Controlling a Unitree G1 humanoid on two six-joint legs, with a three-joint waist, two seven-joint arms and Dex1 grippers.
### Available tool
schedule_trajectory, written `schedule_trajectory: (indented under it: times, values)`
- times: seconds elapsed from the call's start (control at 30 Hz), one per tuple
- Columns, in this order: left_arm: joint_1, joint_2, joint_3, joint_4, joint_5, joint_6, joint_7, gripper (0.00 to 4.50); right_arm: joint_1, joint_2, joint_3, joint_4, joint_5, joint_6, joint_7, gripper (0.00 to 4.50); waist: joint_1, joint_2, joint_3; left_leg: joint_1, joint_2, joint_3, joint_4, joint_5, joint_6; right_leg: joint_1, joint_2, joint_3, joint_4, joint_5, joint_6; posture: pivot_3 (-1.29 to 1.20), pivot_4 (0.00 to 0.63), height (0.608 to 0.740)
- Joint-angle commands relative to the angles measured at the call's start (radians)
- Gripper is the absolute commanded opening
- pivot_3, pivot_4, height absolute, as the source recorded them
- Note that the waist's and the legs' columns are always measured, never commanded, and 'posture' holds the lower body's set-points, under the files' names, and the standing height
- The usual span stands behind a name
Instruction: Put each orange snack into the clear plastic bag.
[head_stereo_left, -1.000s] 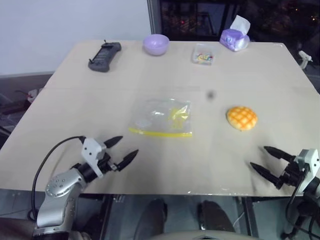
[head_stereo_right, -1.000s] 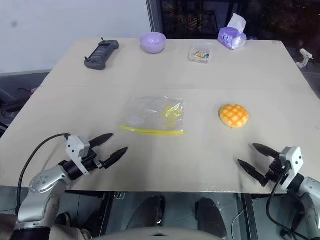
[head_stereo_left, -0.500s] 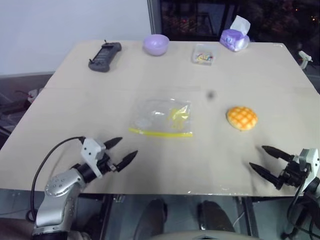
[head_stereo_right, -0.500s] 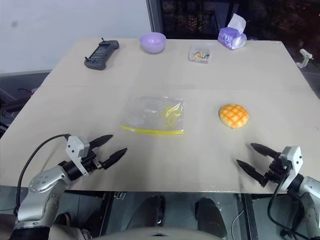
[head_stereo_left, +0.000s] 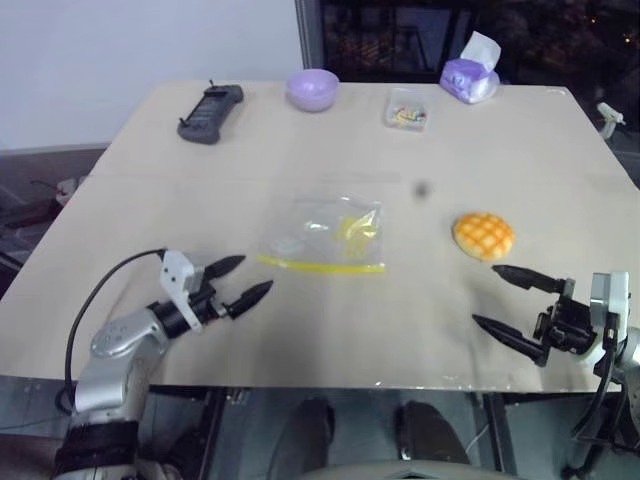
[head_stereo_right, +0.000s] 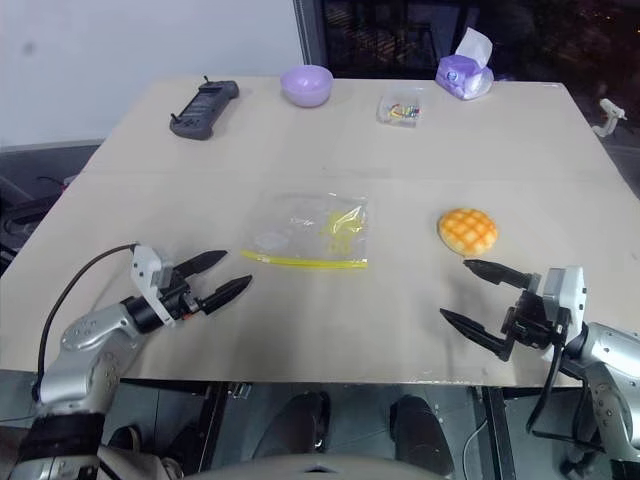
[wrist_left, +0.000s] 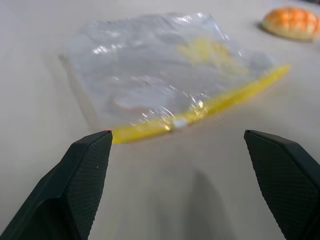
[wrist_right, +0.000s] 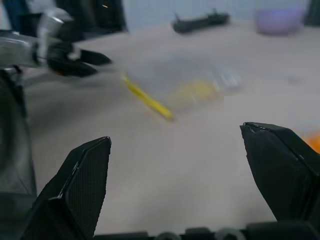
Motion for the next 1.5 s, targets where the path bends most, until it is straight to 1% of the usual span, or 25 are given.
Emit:
schedule_trajectory:
  times: [0.03,0.13,0.3,0.37,0.43,0.47,0.53,0.7,0.8,0.83,0.87,0.97,1.0,1.03,1.07,1.17,1.23,1.3,1.4,1.5]
  values:
    - [-0.136,0.023,0.021,0.117,-0.043,0.140,0.024,4.46,-0.009,-0.014,0.005,-0.040,0.017,0.024,-0.016,4.50,0.001,0.000,0.000,0.000,0.000,0.000,0.000,0.000,0.000,0.000,0.000,0.000,0.000,0.000,0.000,0.00,0.150,0.740]
    - [-0.249,0.027,0.014,0.212,-0.071,0.263,0.007,4.46,-0.016,-0.014,0.007,-0.025,0.001,0.020,-0.019,4.50,-0.003,-0.001,0.000,-0.001,-0.001,-0.002,0.001,0.000,0.000,0.000,0.000,-0.002,0.001,0.000,0.000,0.00,0.150,0.740]
    - [-0.391,0.012,-0.008,0.357,-0.059,0.369,-0.004,4.46,-0.017,-0.010,0.013,-0.025,-0.009,0.016,-0.031,4.50,-0.009,-0.001,0.001,0.000,-0.001,-0.001,0.001,0.000,0.000,-0.001,0.000,-0.001,0.003,0.000,0.000,0.00,0.150,0.740]
    - [-0.440,0.010,-0.070,0.427,-0.013,0.419,-0.018,4.46,-0.018,-0.003,0.015,-0.032,-0.015,0.013,-0.045,4.50,-0.009,-0.001,0.001,0.000,-0.001,-0.001,0.001,0.000,0.000,-0.001,0.000,-0.001,0.005,0.000,0.000,0.00,0.150,0.740]
    - [-0.464,0.014,-0.132,0.468,0.017,0.478,-0.057,4.46,-0.016,0.000,0.015,-0.037,-0.018,0.010,-0.055,4.50,-0.007,-0.001,0.000,0.000,-0.001,-0.001,0.002,0.000,0.000,-0.001,0.000,-0.001,0.006,0.000,0.000,0.00,0.150,0.740]
    - [-0.470,0.013,-0.141,0.475,0.016,0.502,-0.072,4.46,-0.014,0.000,0.014,-0.039,-0.018,0.010,-0.059,4.50,-0.005,0.000,0.000,0.000,-0.001,-0.001,0.002,0.000,0.000,-0.001,0.000,-0.001,0.006,0.000,0.000,0.00,0.150,0.740]
    - [-0.499,-0.005,-0.129,0.497,-0.004,0.556,-0.072,4.46,-0.004,0.004,0.012,-0.045,-0.020,0.009,-0.068,4.50,-0.003,0.000,0.000,0.000,-0.002,-0.001,0.003,0.000,0.000,0.000,0.000,-0.001,0.007,0.000,0.000,0.00,0.150,0.740]
    - [-0.542,-0.044,-0.112,0.519,-0.009,0.613,-0.062,4.46,0.013,0.011,0.015,-0.055,-0.027,0.003,-0.085,4.50,0.000,0.001,-0.001,0.000,-0.002,-0.002,0.005,0.000,0.000,0.000,0.000,-0.001,0.008,0.000,0.000,0.00,0.150,0.740]
    - [-0.541,-0.059,-0.107,0.510,0.001,0.610,-0.047,3.65,0.015,0.013,0.016,-0.056,-0.029,0.001,-0.091,4.50,-0.001,0.001,-0.001,0.000,-0.002,-0.002,0.007,0.000,0.000,0.000,-0.001,-0.001,0.010,0.000,0.000,0.00,0.150,0.740]
    - [-0.541,-0.064,-0.099,0.509,-0.004,0.618,-0.045,3.23,0.015,0.013,0.017,-0.056,-0.030,0.000,-0.092,4.50,-0.001,0.000,0.000,0.001,-0.002,-0.002,0.007,0.000,0.000,0.000,-0.001,-0.001,0.011,0.000,0.000,0.00,0.150,0.740]
    - [-0.539,-0.069,-0.092,0.504,-0.014,0.633,-0.046,2.67,0.014,0.015,0.017,-0.055,-0.036,-0.003,-0.097,4.50,-0.002,0.000,0.000,0.000,-0.002,-0.002,0.007,0.000,0.000,0.000,-0.001,-0.001,0.011,0.000,0.000,0.00,0.150,0.740]
    - [-0.522,-0.077,-0.078,0.459,-0.049,0.683,-0.064,1.25,0.002,0.020,0.019,-0.046,-0.049,-0.011,-0.111,4.50,-0.005,0.000,0.000,0.000,-0.002,-0.002,0.007,0.000,0.000,0.000,0.000,-0.001,0.011,0.000,0.000,0.00,0.150,0.740]
    - [-0.514,-0.079,-0.072,0.440,-0.064,0.702,-0.069,0.70,-0.001,0.021,0.020,-0.043,-0.051,-0.012,-0.113,4.50,-0.005,0.000,0.000,0.000,-0.002,-0.002,0.007,0.000,0.000,0.000,0.000,-0.001,0.011,0.000,0.000,0.00,0.150,0.740]
    - [-0.507,-0.083,-0.062,0.424,-0.081,0.723,-0.070,0.27,-0.005,0.021,0.022,-0.040,-0.054,-0.014,-0.115,4.50,-0.005,0.000,0.000,0.000,-0.002,-0.002,0.007,0.000,0.000,-0.001,0.000,-0.001,0.011,0.000,0.000,0.00,0.150,0.740]
    - [-0.500,-0.088,-0.050,0.406,-0.099,0.746,-0.067,0.03,-0.009,0.021,0.025,-0.038,-0.059,-0.017,-0.117,4.50,-0.005,0.000,0.000,0.000,-0.002,-0.002,0.007,0.000,0.000,-0.001,0.000,-0.001,0.012,0.000,0.000,0.00,0.150,0.740]
    - [-0.472,-0.125,0.034,0.316,-0.203,0.829,-0.041,0.03,-0.026,0.028,0.041,-0.025,-0.079,-0.021,-0.125,4.50,-0.005,0.000,0.000,0.000,-0.002,-0.002,0.008,0.000,0.000,-0.001,0.000,-0.001,0.012,0.000,0.000,0.00,0.150,0.740]
    - [-0.460,-0.159,0.108,0.244,-0.290,0.886,0.003,0.03,-0.036,0.031,0.056,-0.015,-0.103,-0.030,-0.132,4.50,-0.004,-0.001,0.001,0.000,-0.002,-0.002,0.008,0.000,0.000,-0.001,-0.001,-0.001,0.012,0.000,0.000,0.00,0.150,0.740]
    - [-0.464,-0.191,0.168,0.219,-0.359,0.956,0.068,0.03,-0.052,0.031,0.075,-0.004,-0.151,-0.044,-0.159,4.50,-0.005,-0.003,0.002,-0.001,-0.001,-0.002,0.008,0.000,0.000,-0.001,-0.001,-0.001,0.012,0.000,0.000,0.00,0.150,0.740]
    - [-0.466,-0.267,0.268,0.181,-0.463,1.031,0.208,0.03,-0.096,0.036,0.138,-0.019,-0.210,0.020,-0.231,4.50,-0.007,-0.003,0.002,0.000,-0.001,-0.002,0.008,0.000,0.000,-0.001,-0.001,-0.001,0.012,0.000,0.000,0.00,0.150,0.740]
    - [-0.446,-0.386,0.338,0.126,-0.538,1.119,0.430,0.03,-0.173,0.078,0.262,-0.024,-0.368,-0.007,-0.316,4.50,-0.008,-0.003,0.002,0.000,-0.001,-0.002,0.009,0.000,0.000,-0.001,-0.001,0.000,0.012,0.000,0.000,0.00,0.150,0.740]
